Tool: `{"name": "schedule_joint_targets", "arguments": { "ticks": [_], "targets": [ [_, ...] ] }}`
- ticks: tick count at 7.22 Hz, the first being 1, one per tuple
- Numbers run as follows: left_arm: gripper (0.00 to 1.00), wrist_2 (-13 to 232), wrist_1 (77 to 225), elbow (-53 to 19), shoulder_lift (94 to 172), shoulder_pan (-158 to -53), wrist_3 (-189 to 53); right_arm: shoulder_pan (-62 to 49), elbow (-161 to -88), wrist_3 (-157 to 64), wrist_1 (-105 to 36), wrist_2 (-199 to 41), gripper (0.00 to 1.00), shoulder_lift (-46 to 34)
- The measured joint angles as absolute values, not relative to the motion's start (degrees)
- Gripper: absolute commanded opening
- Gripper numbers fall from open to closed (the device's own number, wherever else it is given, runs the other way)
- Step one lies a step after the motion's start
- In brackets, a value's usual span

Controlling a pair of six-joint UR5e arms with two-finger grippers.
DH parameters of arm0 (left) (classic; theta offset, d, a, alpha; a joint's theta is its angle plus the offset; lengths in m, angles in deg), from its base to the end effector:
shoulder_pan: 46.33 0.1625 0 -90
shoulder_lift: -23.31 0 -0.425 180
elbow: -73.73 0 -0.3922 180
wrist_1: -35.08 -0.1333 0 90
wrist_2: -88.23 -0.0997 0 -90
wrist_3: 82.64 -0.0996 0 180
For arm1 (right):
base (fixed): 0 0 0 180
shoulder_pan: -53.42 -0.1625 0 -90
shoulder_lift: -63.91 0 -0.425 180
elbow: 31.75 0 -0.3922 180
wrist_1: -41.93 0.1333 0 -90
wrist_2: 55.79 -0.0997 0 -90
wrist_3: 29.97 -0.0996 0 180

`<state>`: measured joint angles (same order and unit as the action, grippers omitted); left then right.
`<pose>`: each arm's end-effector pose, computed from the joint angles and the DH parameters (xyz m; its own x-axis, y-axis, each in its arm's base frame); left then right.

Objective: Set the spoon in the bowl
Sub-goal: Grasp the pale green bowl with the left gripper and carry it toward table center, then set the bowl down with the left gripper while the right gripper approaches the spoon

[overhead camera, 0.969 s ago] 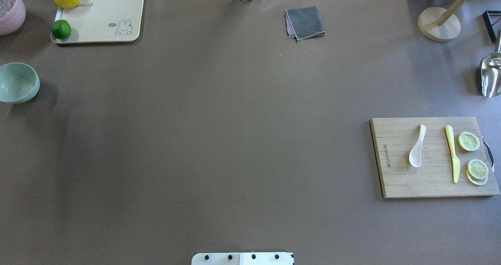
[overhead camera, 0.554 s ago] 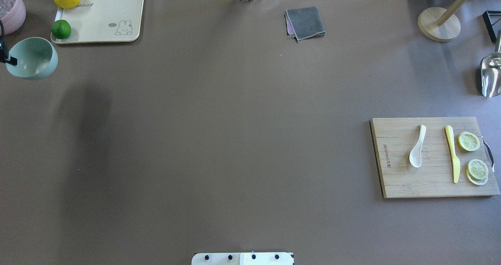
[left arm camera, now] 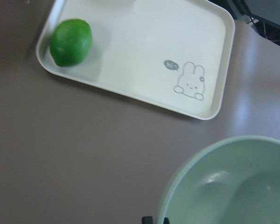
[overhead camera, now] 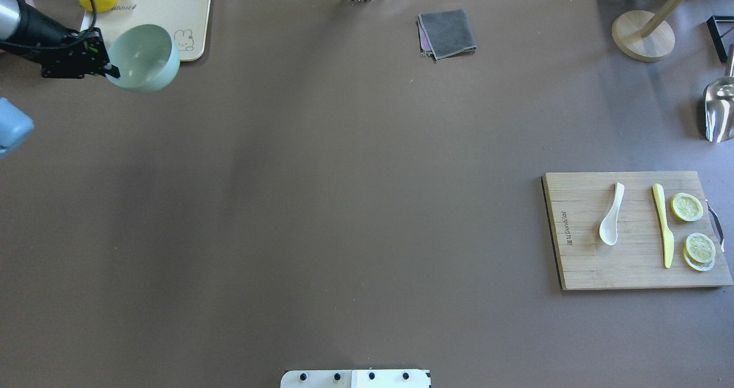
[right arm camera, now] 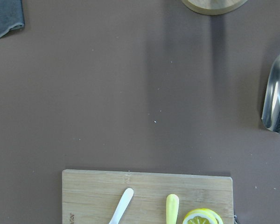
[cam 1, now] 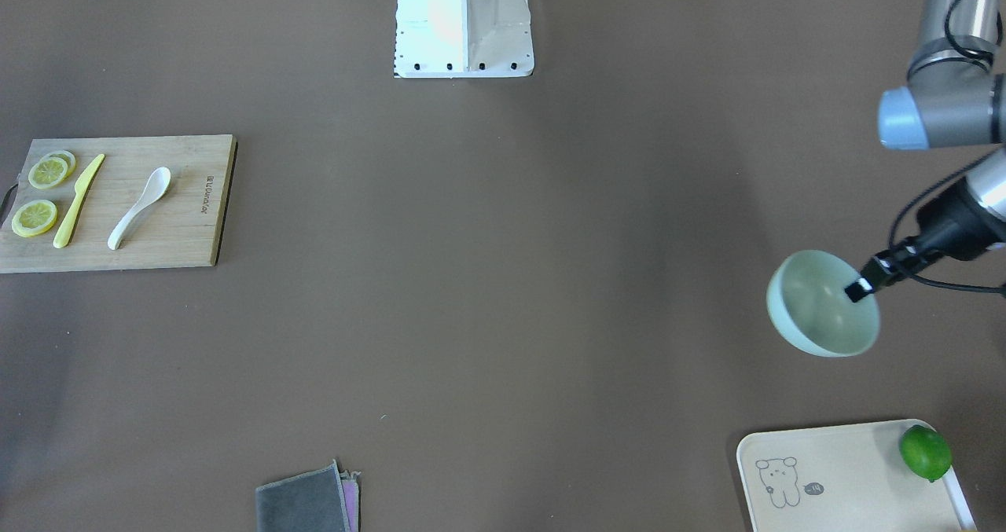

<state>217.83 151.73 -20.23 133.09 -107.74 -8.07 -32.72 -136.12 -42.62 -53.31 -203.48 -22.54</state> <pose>0.2380 -0.5827 0.3766 0.4116 -0.3268 -0.8508 0.3445 0.9200 -0.1868 0.0148 -0.5106 0.4961 0.5225 -0.0025 0.8526 -0.0500 0.9982 0.0336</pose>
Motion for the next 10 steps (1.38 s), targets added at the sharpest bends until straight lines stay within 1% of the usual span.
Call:
{"name": "schedule_joint_targets", "arguments": {
  "ticks": [1,2,3,6,7,9,10],
  "targets": [
    [0.0,211.26,144.51,-24.94,136.02,-100.93,-2.93,-31.91,-138.27,-42.83,-53.32,-203.44,1.0,-23.4],
    [0.0,204.5,139.42,-27.3,139.41,-93.52,2.53,-30.29,-139.83,-44.08,-53.29,-202.93,1.0,-23.84],
    [0.0,198.76,136.75,-28.01,142.14,-87.32,6.88,-27.77,-140.93,-47.74,-53.25,-201.1,1.0,-23.9],
    [0.0,188.68,129.48,-27.95,149.85,-75.89,14.77,-18.9,-143.32,-63.13,-49.88,-193.78,1.0,-23.45],
    [0.0,186.06,128.55,-27.13,151.22,-73.48,15.38,-15.93,-143.39,-68.74,-46.05,-191.58,1.0,-23.57],
    [0.0,184.11,128.37,-23.26,153.45,-71.9,15.5,-12.71,-143.36,-73.84,-40.92,-189.7,1.0,-24.25],
    [0.72,183.47,128.45,-22.01,153.97,-71.78,15.33,-12.01,-143.38,-74.42,-40.18,-189.63,1.0,-24.58]
  ]
}}
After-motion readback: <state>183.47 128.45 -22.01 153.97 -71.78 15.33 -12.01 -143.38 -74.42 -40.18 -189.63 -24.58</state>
